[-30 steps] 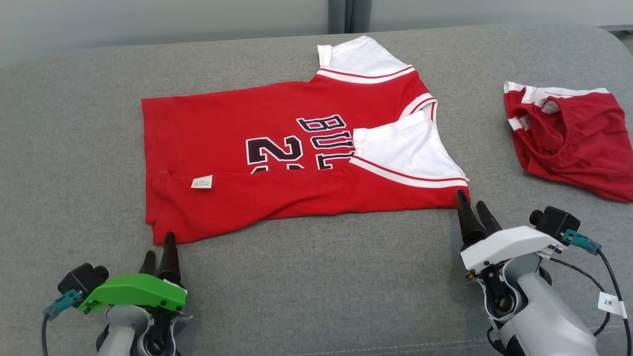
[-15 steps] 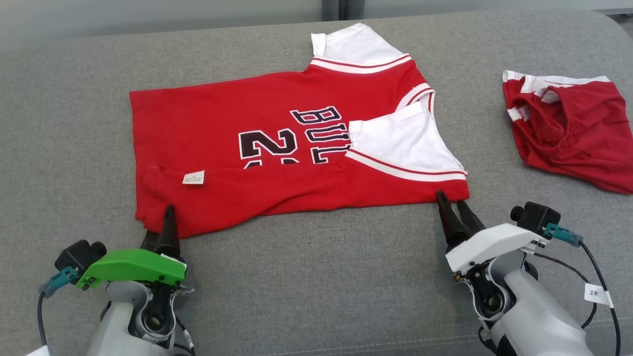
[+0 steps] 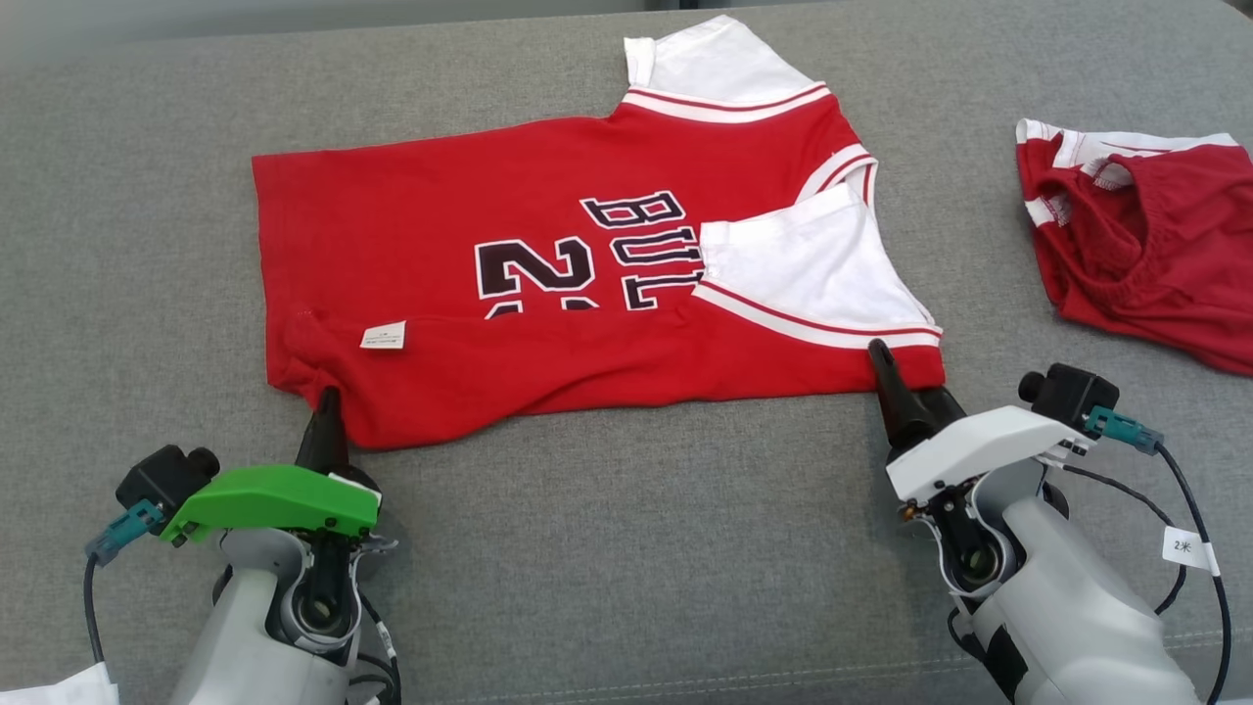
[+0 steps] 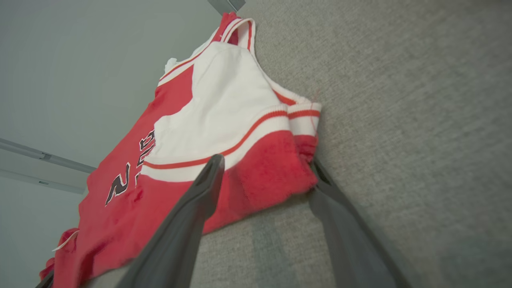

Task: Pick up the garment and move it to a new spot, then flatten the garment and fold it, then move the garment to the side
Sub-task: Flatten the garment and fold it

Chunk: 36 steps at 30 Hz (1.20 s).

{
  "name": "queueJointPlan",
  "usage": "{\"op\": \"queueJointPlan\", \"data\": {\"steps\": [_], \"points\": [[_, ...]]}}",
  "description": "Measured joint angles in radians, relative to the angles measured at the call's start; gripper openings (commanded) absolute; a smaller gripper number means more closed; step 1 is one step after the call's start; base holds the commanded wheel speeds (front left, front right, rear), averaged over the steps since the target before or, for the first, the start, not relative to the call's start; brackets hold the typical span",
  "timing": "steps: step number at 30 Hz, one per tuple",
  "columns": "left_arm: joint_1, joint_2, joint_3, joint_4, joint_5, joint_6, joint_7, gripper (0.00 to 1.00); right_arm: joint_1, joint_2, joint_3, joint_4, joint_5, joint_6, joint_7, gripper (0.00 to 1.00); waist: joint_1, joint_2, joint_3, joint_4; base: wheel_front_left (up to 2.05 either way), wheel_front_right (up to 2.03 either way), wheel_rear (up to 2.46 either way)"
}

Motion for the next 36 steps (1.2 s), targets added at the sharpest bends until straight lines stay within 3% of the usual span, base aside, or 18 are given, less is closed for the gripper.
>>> {"op": "queueJointPlan", "data": {"steps": [1,2,4,5,23,36], "points": [[0.000,0.000,-0.003,-0.001,0.000,0.000,-0.006,0.00,-0.005,0.000,0.001,0.003,0.001,0.000,0.000,0.78,0.0000,0.0000,0.001,0.001,0.00,0.00,0.00],[0.000,0.000,-0.007,-0.001,0.000,0.000,-0.007,0.00,-0.011,-0.002,0.003,0.004,0.001,0.000,0.000,0.49,0.0000,0.0000,0.002,0.002,0.00,0.00,0.00],[0.000,0.000,-0.014,-0.002,0.000,0.000,-0.012,0.00,-0.022,-0.003,0.010,0.007,0.001,0.000,0.000,0.21,0.0000,0.0000,0.004,0.004,0.00,0.00,0.00],[0.000,0.000,-0.015,-0.003,0.000,0.000,-0.016,0.00,-0.026,-0.004,0.014,0.007,0.001,0.000,0.000,0.00,0.0000,0.0000,0.005,0.006,0.00,0.00,0.00],[0.013,-0.001,-0.011,-0.037,-0.007,-0.035,-0.050,0.00,0.020,-0.002,0.019,-0.097,0.024,0.000,-0.027,0.00,0.0000,0.0000,-0.051,0.007,0.00,0.00,0.00],[0.194,0.002,0.057,-0.132,-0.002,-0.044,-0.055,0.00,0.184,-0.049,-0.019,-0.221,0.028,0.000,-0.028,0.00,0.0000,0.0000,-0.134,-0.011,0.00,0.00,0.00]]}}
